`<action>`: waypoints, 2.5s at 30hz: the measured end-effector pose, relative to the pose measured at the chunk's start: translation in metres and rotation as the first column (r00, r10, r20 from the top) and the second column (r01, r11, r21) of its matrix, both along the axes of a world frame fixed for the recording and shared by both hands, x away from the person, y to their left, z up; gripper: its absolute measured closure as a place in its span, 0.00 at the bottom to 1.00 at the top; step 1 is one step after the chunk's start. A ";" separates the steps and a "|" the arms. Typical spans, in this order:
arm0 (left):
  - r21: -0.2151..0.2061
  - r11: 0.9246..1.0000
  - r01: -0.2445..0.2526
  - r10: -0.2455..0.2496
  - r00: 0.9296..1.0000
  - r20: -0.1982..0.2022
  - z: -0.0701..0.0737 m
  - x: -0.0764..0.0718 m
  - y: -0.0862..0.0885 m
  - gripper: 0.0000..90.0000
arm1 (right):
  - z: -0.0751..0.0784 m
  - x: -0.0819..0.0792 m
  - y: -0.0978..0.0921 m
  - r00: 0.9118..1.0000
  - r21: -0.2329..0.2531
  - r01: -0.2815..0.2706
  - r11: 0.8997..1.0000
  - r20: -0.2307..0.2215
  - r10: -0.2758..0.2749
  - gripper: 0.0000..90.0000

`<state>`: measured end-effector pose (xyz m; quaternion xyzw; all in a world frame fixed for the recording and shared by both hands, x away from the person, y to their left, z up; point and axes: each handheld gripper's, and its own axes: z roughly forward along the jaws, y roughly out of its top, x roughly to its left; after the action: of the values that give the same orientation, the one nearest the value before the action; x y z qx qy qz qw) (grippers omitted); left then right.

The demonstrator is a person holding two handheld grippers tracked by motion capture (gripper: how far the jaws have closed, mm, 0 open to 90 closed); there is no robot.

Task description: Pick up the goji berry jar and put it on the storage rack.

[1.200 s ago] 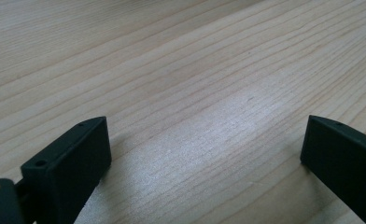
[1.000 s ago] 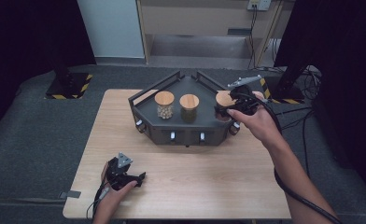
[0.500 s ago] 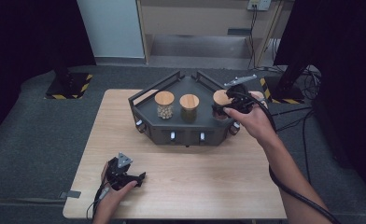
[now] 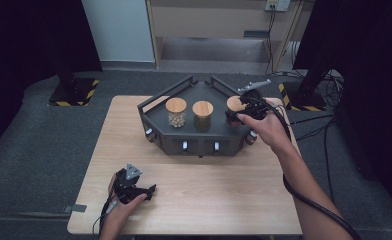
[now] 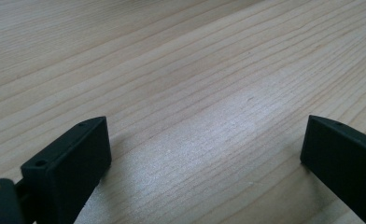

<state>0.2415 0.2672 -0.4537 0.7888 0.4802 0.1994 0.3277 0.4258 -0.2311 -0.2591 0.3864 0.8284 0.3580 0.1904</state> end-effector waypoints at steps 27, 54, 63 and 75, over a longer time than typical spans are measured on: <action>0.000 1.000 0.000 0.000 1.000 0.000 0.000 0.000 0.000 0.01 | -0.022 0.011 0.004 1.000 0.016 0.014 1.000 -0.020 -0.013 0.29; 0.000 1.000 0.000 0.000 1.000 0.000 0.000 0.000 0.000 0.01 | -0.040 0.010 0.004 1.000 0.037 -0.002 0.999 -0.003 0.002 0.29; -0.001 1.000 0.000 0.000 1.000 0.000 0.000 0.000 0.000 0.01 | -0.044 0.007 0.002 1.000 0.047 -0.005 0.999 0.010 0.004 0.29; -0.001 1.000 0.000 0.000 1.000 0.000 0.000 0.000 0.000 0.01 | -0.045 -0.001 -0.007 1.000 0.066 0.004 0.998 0.030 -0.006 0.13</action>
<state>0.2416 0.2673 -0.4537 0.7888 0.4802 0.1991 0.3280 0.4245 -0.2381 -0.3042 0.3892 0.8121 0.3905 0.1911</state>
